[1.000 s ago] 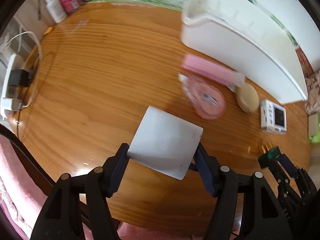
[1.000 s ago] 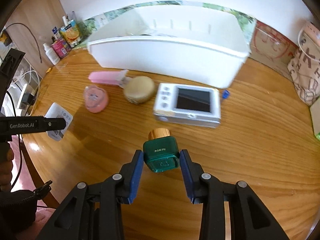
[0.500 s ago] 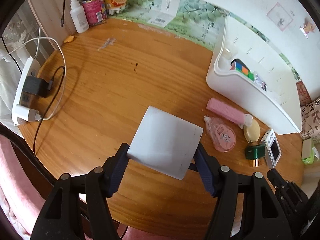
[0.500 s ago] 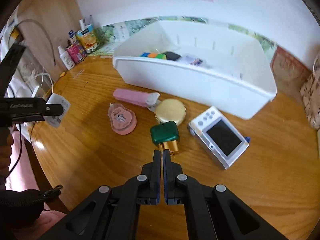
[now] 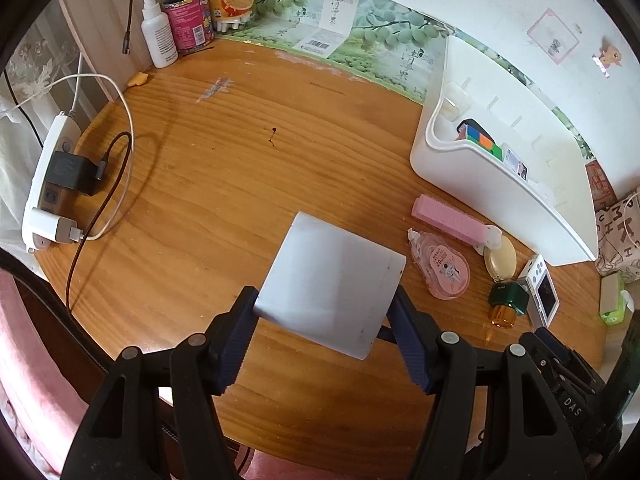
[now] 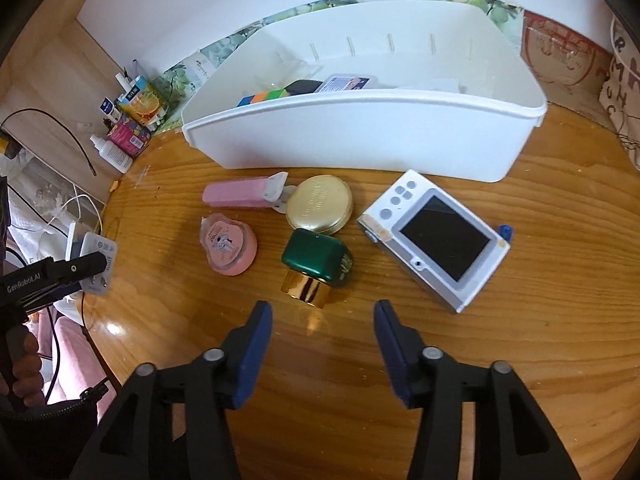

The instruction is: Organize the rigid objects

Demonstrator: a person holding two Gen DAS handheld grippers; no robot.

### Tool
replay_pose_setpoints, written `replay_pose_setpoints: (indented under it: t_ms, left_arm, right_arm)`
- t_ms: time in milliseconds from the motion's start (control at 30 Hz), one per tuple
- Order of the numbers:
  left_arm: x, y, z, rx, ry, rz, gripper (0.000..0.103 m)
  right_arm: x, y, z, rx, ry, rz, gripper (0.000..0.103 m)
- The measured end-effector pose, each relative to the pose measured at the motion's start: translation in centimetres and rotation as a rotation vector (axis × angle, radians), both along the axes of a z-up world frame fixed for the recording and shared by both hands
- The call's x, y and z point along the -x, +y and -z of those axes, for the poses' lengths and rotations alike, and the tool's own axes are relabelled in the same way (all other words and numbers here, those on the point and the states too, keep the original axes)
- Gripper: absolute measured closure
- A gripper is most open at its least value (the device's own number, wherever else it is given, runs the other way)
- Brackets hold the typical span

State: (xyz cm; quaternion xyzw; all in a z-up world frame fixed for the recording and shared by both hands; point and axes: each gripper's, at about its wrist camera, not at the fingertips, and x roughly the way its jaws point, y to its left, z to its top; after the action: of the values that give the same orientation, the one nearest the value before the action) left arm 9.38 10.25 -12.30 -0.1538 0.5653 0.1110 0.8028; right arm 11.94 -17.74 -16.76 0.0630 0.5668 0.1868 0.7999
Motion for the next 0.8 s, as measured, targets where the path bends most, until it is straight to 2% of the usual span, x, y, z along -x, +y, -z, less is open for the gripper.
replay_pose_setpoints:
  t_ms: [200,667,700,800]
  left_arm:
    - [0.1,-0.2,-0.2,-0.019,-0.002,0.028,0.035]
    - [0.8,2.4,0.1,-0.036,0.029,-0.012,0.035]
    - [0.9,2.5,0.2,-0.036,0.034,-0.013,0.035]
    - [0.9,2.8,0.5,-0.039,0.048,-0.011,0.035]
  right_arm:
    - [-1.0,1.4,1.0,-0.016,0.036,-0.012,0.043]
    - [-2.8,3.6,2.9,0.067,0.079,0.025,0.042]
    - [-2.8,3.7,3.0,0.075,0.079,0.028,0.044]
    - [-2.9,3.7,3.2,0.094,0.074,0.039,0.061]
